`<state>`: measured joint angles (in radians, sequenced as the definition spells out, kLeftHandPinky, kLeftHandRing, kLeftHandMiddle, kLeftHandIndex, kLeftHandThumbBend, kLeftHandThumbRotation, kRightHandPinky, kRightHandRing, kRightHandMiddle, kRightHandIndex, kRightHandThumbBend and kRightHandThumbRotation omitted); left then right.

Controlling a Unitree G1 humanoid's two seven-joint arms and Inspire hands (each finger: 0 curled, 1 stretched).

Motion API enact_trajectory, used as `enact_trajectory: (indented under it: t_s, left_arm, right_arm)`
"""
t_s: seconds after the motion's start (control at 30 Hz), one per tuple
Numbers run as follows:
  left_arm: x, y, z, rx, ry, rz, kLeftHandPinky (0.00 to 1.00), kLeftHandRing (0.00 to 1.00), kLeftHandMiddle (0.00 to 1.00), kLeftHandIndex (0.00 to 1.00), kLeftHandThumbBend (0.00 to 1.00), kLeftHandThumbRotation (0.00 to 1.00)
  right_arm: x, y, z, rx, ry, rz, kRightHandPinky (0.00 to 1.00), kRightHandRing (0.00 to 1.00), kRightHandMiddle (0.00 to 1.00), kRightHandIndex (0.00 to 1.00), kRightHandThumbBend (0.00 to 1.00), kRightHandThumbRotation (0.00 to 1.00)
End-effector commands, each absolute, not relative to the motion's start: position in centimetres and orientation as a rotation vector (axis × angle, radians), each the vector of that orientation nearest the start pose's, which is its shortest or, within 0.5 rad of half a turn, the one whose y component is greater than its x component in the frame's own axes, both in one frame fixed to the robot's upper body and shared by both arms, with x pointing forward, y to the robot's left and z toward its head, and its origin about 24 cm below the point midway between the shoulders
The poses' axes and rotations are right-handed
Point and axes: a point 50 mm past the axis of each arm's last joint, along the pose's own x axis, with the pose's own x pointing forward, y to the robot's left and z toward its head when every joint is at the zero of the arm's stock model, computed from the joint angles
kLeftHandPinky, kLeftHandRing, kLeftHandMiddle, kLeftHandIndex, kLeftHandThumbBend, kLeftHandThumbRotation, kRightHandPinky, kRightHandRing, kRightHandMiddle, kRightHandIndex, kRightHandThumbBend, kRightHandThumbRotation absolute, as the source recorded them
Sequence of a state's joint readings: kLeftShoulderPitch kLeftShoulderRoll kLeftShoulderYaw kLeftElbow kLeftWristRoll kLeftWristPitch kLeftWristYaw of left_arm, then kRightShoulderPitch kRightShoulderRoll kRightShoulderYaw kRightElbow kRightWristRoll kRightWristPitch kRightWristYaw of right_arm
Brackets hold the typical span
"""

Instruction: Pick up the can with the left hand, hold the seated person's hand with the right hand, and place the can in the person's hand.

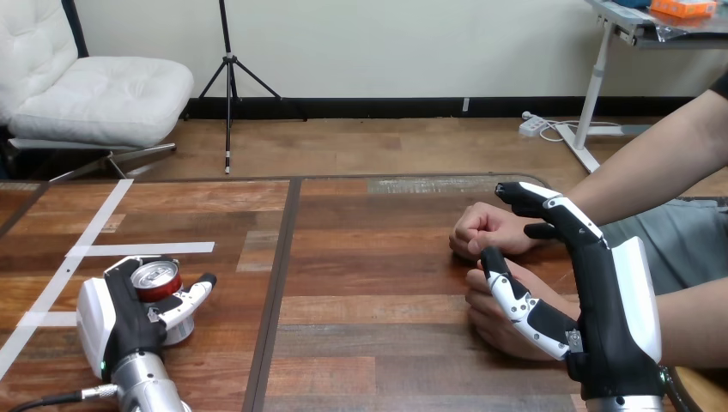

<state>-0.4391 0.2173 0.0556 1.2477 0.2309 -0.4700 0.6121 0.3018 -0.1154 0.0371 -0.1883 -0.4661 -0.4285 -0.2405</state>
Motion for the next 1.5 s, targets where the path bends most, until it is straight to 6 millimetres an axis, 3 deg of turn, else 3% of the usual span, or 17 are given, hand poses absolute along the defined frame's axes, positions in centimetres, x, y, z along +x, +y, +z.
enact_trajectory:
  t_s: [0.0, 1.47]
  left_arm:
    - [28.3, 22.5, -3.5, 0.456, 0.165, 0.508, 0.39, 0.43, 0.48, 0.5, 0.7, 0.0]
    - [28.5, 20.7, -2.0, 0.364, -0.026, 0.448, 0.39, 0.42, 0.48, 0.49, 0.72, 0.0]
  right_arm:
    - [19.4, -16.1, 8.0, -0.503, -0.461, -0.119, 0.68, 0.76, 0.77, 0.74, 0.35, 0.01]
    - [19.5, -16.1, 7.9, -0.497, -0.466, -0.124, 0.63, 0.73, 0.76, 0.74, 0.36, 0.0]
